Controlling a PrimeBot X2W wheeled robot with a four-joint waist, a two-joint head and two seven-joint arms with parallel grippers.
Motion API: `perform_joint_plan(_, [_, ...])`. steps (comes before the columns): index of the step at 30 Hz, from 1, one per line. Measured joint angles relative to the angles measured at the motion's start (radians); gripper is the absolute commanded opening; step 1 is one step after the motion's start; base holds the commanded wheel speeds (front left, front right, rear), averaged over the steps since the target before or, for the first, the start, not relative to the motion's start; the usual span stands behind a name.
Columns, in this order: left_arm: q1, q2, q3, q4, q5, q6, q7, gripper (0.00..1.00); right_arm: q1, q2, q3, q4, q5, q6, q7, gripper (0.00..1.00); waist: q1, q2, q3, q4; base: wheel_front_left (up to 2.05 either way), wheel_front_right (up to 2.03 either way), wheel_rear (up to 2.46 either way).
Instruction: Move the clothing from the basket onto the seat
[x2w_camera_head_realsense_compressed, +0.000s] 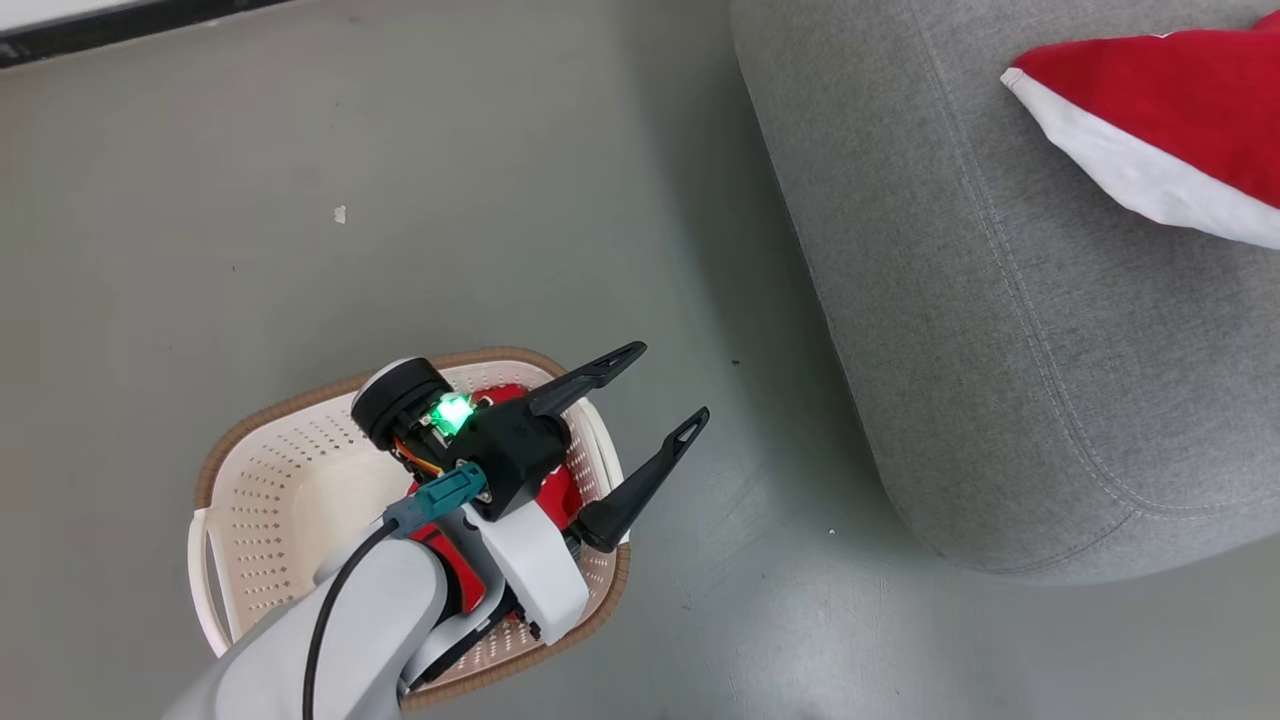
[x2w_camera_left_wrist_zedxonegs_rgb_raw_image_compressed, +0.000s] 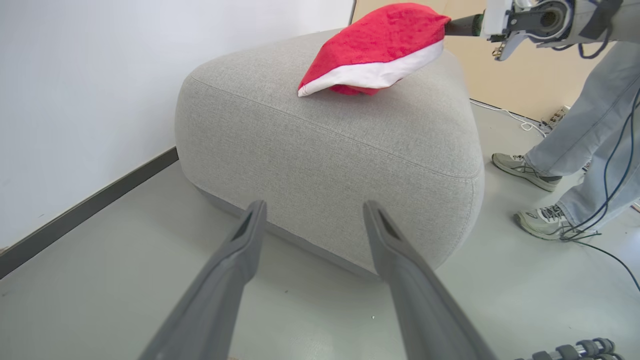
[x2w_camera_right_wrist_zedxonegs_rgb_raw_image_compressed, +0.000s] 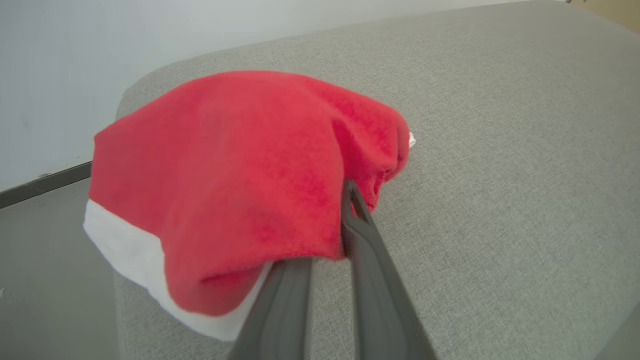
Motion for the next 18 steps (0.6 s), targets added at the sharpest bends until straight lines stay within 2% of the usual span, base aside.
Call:
perform_joint_plan(1, [0.0, -0.001, 0.0, 0.002, -0.003, 0.0, -0.002, 1.0, 0.0, -0.001, 0.0, 0.006, 0.006, 0.0, 0.0, 0.71, 0.0, 0.0, -0.003, 0.0, 0.0, 0.0, 0.0])
perform_joint_plan(2, [0.0, -0.002, 0.0, 0.003, -0.006, 0.0, -0.005, 1.0, 0.0, -0.004, 0.001, 0.012, 0.008, 0.0, 0.005, 0.98, 0.0, 0.0, -0.006, -0.001, 0.0, 0.0, 0.0])
perform_joint_plan(6, [0.0, -0.003, 0.001, 0.012, -0.008, 0.0, -0.008, 1.0, 0.001, -0.027, 0.004, 0.025, 0.017, 0.0, 0.012, 1.0, 0.0, 0.0, -0.019, -0.002, 0.0, 0.0, 0.0])
perform_joint_plan(18, [0.007, -0.014, 0.002, 0.038, -0.024, 0.0, -0.035, 1.0, 0.062, -0.018, 0.064, 0.041, 0.131, 0.0, 0.115, 1.0, 0.0, 0.0, -0.069, -0.006, 0.0, 0.0, 0.0])
